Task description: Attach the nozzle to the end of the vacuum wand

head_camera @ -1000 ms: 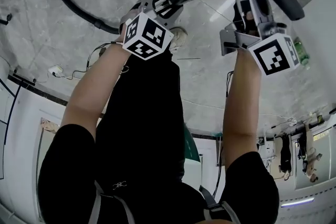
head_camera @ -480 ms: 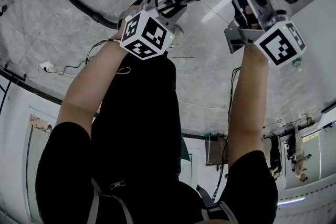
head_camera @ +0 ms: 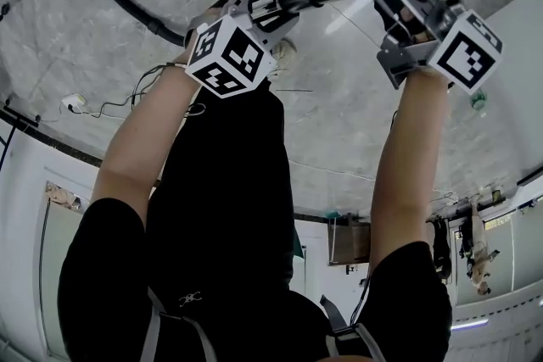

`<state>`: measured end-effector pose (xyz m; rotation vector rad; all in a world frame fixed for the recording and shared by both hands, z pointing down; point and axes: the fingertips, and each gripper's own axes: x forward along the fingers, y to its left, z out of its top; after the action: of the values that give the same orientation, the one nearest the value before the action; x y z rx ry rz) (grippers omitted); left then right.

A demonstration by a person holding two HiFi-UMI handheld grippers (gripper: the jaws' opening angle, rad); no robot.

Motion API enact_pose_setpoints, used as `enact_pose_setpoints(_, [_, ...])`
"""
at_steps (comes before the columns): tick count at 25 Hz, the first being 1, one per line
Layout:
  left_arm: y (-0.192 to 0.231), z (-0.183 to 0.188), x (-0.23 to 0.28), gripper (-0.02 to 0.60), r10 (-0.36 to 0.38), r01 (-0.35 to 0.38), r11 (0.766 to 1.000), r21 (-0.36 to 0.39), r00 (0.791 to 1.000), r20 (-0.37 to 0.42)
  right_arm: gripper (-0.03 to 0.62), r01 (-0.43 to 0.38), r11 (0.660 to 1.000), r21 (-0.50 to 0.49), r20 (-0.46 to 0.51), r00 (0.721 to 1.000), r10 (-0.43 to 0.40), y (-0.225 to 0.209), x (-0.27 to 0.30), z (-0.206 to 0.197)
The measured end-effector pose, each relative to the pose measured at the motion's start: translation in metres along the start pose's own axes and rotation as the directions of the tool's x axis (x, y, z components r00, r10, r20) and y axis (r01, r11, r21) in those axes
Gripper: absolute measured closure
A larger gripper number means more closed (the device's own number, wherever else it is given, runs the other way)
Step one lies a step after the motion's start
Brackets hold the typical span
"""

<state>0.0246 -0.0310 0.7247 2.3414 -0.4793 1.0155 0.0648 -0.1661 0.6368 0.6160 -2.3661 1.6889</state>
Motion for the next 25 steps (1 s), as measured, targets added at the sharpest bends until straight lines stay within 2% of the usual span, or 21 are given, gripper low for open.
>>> enact_pose_setpoints(1, [0.003,-0.001,0.004,0.399,0.018,-0.019,1.000,-0.009,1.000,-0.022,0.419,0.115,0.991,0.061,0.032,0.993,-0.117,-0.012,0.000,-0.001])
enact_pose_setpoints(2, [0.005,-0.003,0.008,0.397,0.022,-0.023,1.000,-0.014,0.999,-0.041,0.421,0.251,0.959,0.129,0.049,0.965,-0.259,-0.024,-0.003,-0.004])
enact_pose_setpoints(3, [0.003,-0.003,0.011,0.399,0.013,-0.014,1.000,-0.017,0.999,-0.050,0.421,0.367,0.912,0.185,0.052,0.923,-0.382,-0.033,-0.007,-0.007])
enact_pose_setpoints(4, [0.000,-0.003,0.011,0.397,-0.005,0.004,1.000,-0.020,0.999,-0.048,0.420,0.433,0.875,0.217,0.052,0.890,-0.453,-0.037,-0.010,-0.010])
enact_pose_setpoints(5, [-0.003,-0.003,0.011,0.399,-0.025,0.024,0.999,-0.022,0.999,-0.041,0.421,0.450,0.864,0.224,0.056,0.880,-0.472,-0.036,-0.012,-0.012])
enact_pose_setpoints(6, [-0.006,-0.004,0.010,0.399,-0.040,0.039,0.999,-0.022,0.999,-0.036,0.421,0.433,0.879,0.202,0.060,0.890,-0.452,-0.034,-0.013,-0.013])
enact_pose_setpoints(7, [-0.007,-0.006,0.010,0.397,-0.054,0.053,0.998,-0.023,0.998,-0.033,0.421,0.385,0.910,0.152,0.064,0.915,-0.398,-0.031,-0.012,-0.015])
enact_pose_setpoints(8, [-0.009,-0.007,0.010,0.399,-0.071,0.070,0.997,-0.029,0.997,-0.027,0.419,0.302,0.950,0.083,0.065,0.949,-0.307,-0.025,-0.011,-0.018])
enact_pose_setpoints(9, [-0.012,-0.007,0.009,0.399,-0.093,0.092,0.995,-0.040,0.996,-0.016,0.419,0.184,0.983,0.006,0.057,0.981,-0.184,-0.016,-0.011,-0.021])
enact_pose_setpoints(10, [-0.016,-0.005,0.008,0.399,-0.118,0.118,0.992,-0.050,0.993,0.000,0.420,0.051,0.997,-0.063,0.035,0.998,-0.049,-0.005,-0.013,-0.026])
enact_pose_setpoints(11, [-0.020,-0.003,0.006,0.399,-0.139,0.139,0.989,-0.056,0.990,0.016,0.421,-0.066,0.992,-0.112,0.002,0.998,0.067,0.005,-0.015,-0.030])
enact_pose_setpoints(12, [-0.023,0.000,0.006,0.400,-0.149,0.151,0.987,-0.058,0.988,0.030,0.421,-0.138,0.980,-0.140,-0.029,0.990,0.135,0.010,-0.018,-0.033])
enact_pose_setpoints(13, [-0.023,0.002,0.007,0.402,-0.150,0.152,0.987,-0.059,0.988,0.040,0.421,-0.158,0.976,-0.151,-0.042,0.987,0.153,0.011,-0.019,-0.033])
enact_pose_setpoints(15, [-0.021,0.004,0.009,0.402,-0.133,0.136,0.989,-0.058,0.990,0.054,0.424,-0.097,0.987,-0.130,0.002,0.995,0.098,0.005,-0.020,-0.029])
enact_pose_setpoints(18, [-0.025,0.004,0.016,0.400,-0.125,0.127,0.991,-0.035,0.990,0.064,0.424,0.044,0.997,-0.065,0.077,0.996,-0.039,-0.006,-0.026,-0.030])
enact_pose_setpoints(21, [-0.038,0.008,0.032,0.399,-0.125,0.123,0.991,0.053,0.991,0.044,0.424,0.157,0.987,0.016,0.105,0.982,-0.158,-0.010,-0.034,-0.037])
enact_pose_setpoints(23, [-0.042,0.011,0.040,0.399,-0.150,0.148,0.985,0.085,0.988,0.021,0.424,0.213,0.976,0.048,0.114,0.969,-0.218,-0.013,-0.037,-0.036])
enact_pose_setpoints(25, [-0.042,0.012,0.040,0.399,-0.201,0.199,0.978,0.054,0.979,0.023,0.424,0.216,0.975,0.043,0.116,0.969,-0.220,-0.014,-0.037,-0.036])
